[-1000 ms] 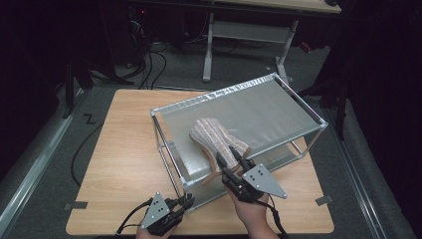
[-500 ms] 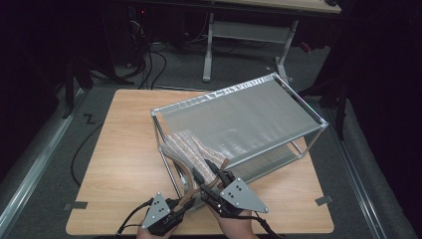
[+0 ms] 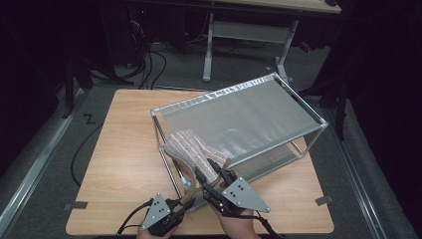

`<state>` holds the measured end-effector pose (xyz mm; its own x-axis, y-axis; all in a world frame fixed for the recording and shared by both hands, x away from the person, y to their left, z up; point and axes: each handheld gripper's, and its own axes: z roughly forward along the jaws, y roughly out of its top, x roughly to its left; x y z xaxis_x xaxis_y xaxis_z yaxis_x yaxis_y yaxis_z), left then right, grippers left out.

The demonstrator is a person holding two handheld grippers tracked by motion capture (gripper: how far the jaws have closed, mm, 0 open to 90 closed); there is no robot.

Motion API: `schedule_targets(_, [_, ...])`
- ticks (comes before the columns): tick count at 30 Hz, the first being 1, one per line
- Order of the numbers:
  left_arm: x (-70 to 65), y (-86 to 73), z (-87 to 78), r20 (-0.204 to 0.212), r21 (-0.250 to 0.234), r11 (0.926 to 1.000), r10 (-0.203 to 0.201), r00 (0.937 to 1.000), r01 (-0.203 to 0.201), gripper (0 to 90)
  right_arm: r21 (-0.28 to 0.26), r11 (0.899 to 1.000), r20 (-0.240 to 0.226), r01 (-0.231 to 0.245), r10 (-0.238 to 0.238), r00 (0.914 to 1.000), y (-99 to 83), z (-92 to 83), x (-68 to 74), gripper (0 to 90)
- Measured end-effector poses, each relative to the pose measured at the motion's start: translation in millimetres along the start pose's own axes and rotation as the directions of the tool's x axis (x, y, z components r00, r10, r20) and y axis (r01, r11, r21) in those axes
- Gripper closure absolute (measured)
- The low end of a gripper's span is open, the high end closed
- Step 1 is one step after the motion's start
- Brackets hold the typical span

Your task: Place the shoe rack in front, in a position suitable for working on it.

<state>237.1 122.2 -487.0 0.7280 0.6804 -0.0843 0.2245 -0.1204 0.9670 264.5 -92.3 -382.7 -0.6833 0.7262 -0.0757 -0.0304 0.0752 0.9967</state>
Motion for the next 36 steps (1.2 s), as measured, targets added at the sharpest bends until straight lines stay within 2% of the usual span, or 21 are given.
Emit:
schedule_targets(7, [0.0, -0.1, -1.2, -0.001, 0.005, 1.0000, -0.003, 1.0000, 0.003, 79.5, -0.004, 1.000, 0.034, -0.001, 0.001, 0.9994, -2.4, -2.6, -13.4, 57.3])
schedule_targets(16, [-0.8, -1.0, -4.1, -0.007, 0.009, 1.0000, -0.003, 1.0000, 0.003, 79.5, -0.008, 1.000, 0.105, -0.009, 0.010, 0.9944, -6.2, -8.5, -43.4, 57.4])
schedule_targets(19, [-0.5, -1.6, -5.4, -0.006, 0.009, 1.0000, -0.002, 1.0000, 0.002, 79.5, -0.013, 1.000, 0.130, -0.003, 0.005, 0.9916, -7.6, -10.3, -53.9, 57.4])
schedule_targets(21, [-0.5, -1.9, -6.5, -0.012, 0.009, 1.0000, -0.002, 0.9999, 0.003, 79.5, -0.014, 1.000, 0.148, -0.015, 0.017, 0.9889, -8.6, -11.1, -61.6, 57.6])
schedule_targets(27, [0.8, -3.0, -11.0, -0.028, 0.010, 0.9999, -0.005, 0.9996, 0.005, 79.5, -0.020, 0.999, 0.223, -0.034, 0.038, 0.9740, -12.2, -14.8, -93.6, 58.1])
schedule_targets(36, [-1.4, -7.0, -18.6, -0.054, 0.000, 1.0000, -0.010, 0.9985, 0.010, 79.5, -0.038, 0.996, 0.334, -0.076, 0.084, 0.9389, -17.2, -26.3, -142.2, 58.6])
